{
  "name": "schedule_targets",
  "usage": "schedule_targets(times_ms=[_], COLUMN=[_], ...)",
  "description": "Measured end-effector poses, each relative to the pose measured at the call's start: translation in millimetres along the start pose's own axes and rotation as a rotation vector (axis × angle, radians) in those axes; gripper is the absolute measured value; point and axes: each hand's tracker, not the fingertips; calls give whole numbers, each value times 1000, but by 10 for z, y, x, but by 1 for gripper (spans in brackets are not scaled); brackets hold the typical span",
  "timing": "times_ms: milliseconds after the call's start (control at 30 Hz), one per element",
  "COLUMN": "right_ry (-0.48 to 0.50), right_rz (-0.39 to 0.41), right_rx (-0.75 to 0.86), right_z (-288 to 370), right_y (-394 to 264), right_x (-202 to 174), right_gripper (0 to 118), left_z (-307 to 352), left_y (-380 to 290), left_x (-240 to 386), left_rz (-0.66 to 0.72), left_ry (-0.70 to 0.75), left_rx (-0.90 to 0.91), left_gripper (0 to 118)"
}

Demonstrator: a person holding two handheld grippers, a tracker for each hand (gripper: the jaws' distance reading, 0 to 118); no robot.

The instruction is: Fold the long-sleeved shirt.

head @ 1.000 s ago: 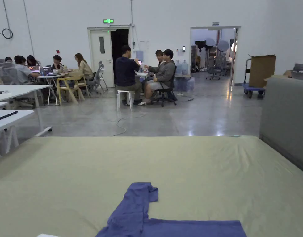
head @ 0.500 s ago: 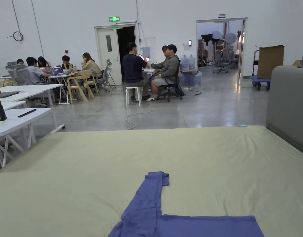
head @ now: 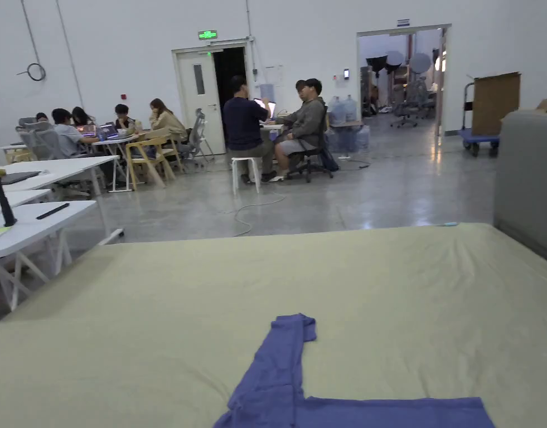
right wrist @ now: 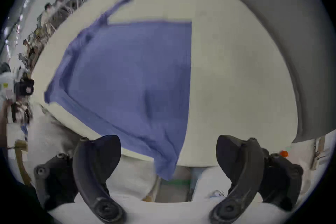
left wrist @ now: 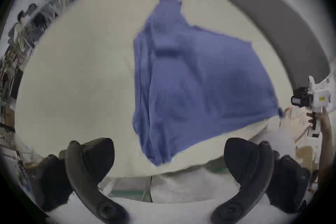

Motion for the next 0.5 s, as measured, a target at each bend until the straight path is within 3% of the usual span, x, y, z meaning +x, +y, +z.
schedule_targets(times_ms=[67,133,167,200,233,267,333,433,500], right_ry=[47,93,120,112,65,-8,-1,52,24], right_rz=[-58,-117,-142,-131,-74,28,48,-10,-24], right_rx=[87,102,113,139,159,187,239,247,256], right_z=[235,320,331,341,322,342,268,179,77], right_y=[89,160,158,165,181,202,228,374,458], right_x=[-64,-138,-208,-310,-446,-566,-769,-816,-784], right_gripper=[106,106,96,68,17,0,0,0,0], left_z=[160,150,116,78,-1,-23,-153,-362,-560], left_y=[10,10,21,22,39,73,268,754,1198], left_x=[55,94,119,138,151,172,237,398,457], left_rz=[46,92,105,108,116,139,127,49,13], left_ry=[-4,-36,-28,-26,-18,-24,-54,-38,-43], left_rx=[47,-52,-108,-102,-80,-68,-89,-57,-26], left_gripper=[118,114,83,26,0,0,0,0,0])
